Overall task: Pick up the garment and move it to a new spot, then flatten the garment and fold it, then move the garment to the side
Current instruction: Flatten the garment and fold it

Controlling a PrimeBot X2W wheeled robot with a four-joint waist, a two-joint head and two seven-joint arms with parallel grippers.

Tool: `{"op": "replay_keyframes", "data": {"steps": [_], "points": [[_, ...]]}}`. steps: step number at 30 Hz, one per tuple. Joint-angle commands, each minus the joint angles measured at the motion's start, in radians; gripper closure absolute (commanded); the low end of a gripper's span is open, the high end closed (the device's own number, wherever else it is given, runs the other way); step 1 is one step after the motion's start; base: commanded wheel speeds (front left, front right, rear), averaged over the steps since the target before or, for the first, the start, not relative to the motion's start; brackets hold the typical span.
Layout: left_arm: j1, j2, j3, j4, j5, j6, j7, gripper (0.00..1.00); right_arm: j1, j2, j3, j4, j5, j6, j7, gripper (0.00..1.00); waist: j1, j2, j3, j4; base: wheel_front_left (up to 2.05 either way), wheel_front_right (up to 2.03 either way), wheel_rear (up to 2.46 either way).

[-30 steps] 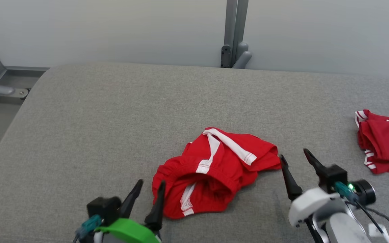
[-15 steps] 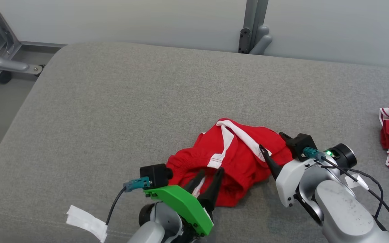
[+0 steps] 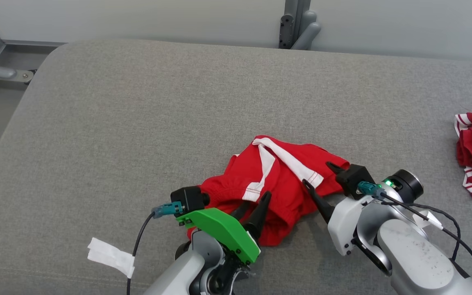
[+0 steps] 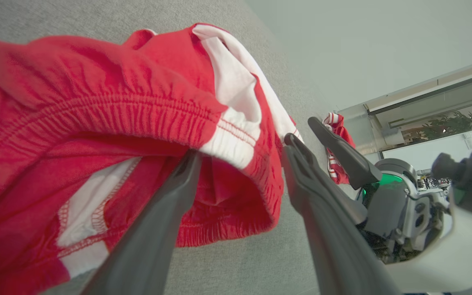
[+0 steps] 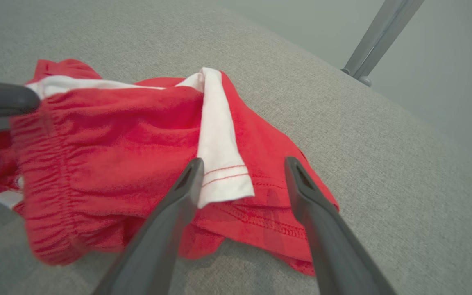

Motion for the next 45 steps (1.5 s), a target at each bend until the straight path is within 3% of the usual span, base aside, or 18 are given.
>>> {"op": "replay_keyframes", "data": {"steps": [1, 11, 25, 31, 34, 40, 45], "points": [[-0.017, 0.002, -0.005, 0.011, -0.016, -0.003, -0.01, 0.0, 0.014, -0.008, 0.009, -0.014, 0.008, -0.001, 0.006, 0.0, 0.0, 0.0, 0.002, -0.004, 0.0, 0.0, 0.0], [-0.057, 0.003, -0.039, 0.068, -0.057, -0.014, -0.054, 0.0, 0.045, -0.046, 0.052, -0.103, 0.046, -0.001, 0.055, 0.0, 0.0, 0.0, 0.001, -0.004, 0.0, 0.0, 0.0], [-0.099, 0.002, -0.062, 0.153, -0.098, -0.041, -0.089, 0.0, 0.05, -0.058, 0.057, -0.125, 0.054, -0.001, 0.072, 0.02, 0.0, 0.0, 0.006, -0.006, 0.0, 0.0, 0.0], [-0.111, 0.003, -0.084, 0.168, -0.116, -0.054, -0.098, 0.0, 0.044, -0.057, 0.058, -0.115, 0.06, -0.001, 0.066, 0.12, 0.0, 0.0, 0.007, -0.001, 0.0, 0.0, 0.0], [-0.116, 0.003, -0.091, 0.176, -0.126, -0.061, -0.103, 0.0, 0.048, -0.054, 0.051, -0.105, 0.067, -0.001, 0.062, 0.12, 0.0, 0.0, 0.005, 0.004, 0.0, 0.0, 0.0], [-0.123, 0.002, -0.102, 0.195, -0.136, -0.07, -0.106, 0.11, 0.041, -0.047, 0.041, -0.083, 0.074, -0.001, 0.054, 0.14, 0.0, 0.0, 0.002, 0.015, 0.0, 0.0, 0.0], [-0.131, 0.003, -0.109, 0.206, -0.141, -0.072, -0.111, 0.18, 0.026, -0.043, 0.025, -0.075, 0.085, -0.001, 0.046, 0.06, 0.0, 0.0, 0.001, 0.019, 0.0, 0.0, 0.0]]}}
